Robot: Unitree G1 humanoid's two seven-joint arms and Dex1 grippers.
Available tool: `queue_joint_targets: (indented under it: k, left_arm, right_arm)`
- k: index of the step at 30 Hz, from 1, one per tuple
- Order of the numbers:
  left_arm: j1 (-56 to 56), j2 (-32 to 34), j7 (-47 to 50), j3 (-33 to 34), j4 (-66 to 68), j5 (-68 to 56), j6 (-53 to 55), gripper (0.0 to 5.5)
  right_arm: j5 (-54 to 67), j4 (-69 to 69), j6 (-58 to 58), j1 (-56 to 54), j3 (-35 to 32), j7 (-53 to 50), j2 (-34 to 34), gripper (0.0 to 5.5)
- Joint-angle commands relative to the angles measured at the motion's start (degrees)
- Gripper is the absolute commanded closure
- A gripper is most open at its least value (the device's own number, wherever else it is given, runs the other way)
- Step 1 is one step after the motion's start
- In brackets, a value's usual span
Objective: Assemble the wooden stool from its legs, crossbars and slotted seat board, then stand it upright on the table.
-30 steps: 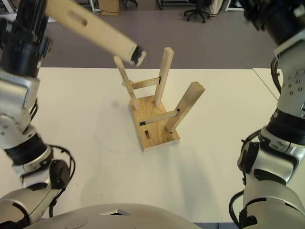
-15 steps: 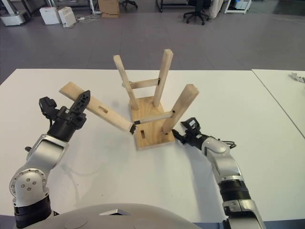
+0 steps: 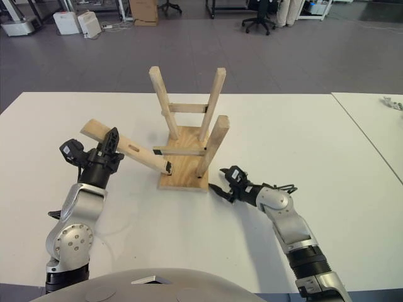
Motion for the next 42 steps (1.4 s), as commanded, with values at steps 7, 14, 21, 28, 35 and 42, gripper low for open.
queue_joint_targets:
  k: [7,14,21,28,35,42]
  left_arm:
    - [-0.6,3.2,6.9,-8.2,-4.2,11.1,13.3,4.48]
    - [-2.1,5.0,6.6,-14.8,-5.4,17.5,19.4,4.48]
    - [-7.1,4.6,5.9,-15.6,-2.0,21.3,22.7,4.48]
    - [-7.5,11.3,2.7,-21.7,-3.4,27.9,25.9,4.48]
    - [-10.7,15.9,-0.9,-24.3,0.6,34.6,26.0,3.17]
    - [-8.6,3.5,-8.8,-15.8,-8.0,18.2,19.7,2.46]
  right_arm:
    - [9.3,-12.5,5.6,3.8,-8.0,5.3,-4.9,2.2]
    - [23.7,-19.7,16.1,-2.0,-21.2,4.3,-8.4,2.2]
    - [24.8,-22.9,17.2,-2.3,-20.4,2.5,-7.8,2.2]
    - [22.4,-21.3,16.9,-4.5,-19.5,-1.4,-6.3,2.2]
    - [21.7,-21.3,16.8,-5.2,-17.8,-2.7,-5.3,2.2]
    - [23.3,-20.6,17.0,-6.2,-20.7,-3.8,-5.3,2.2]
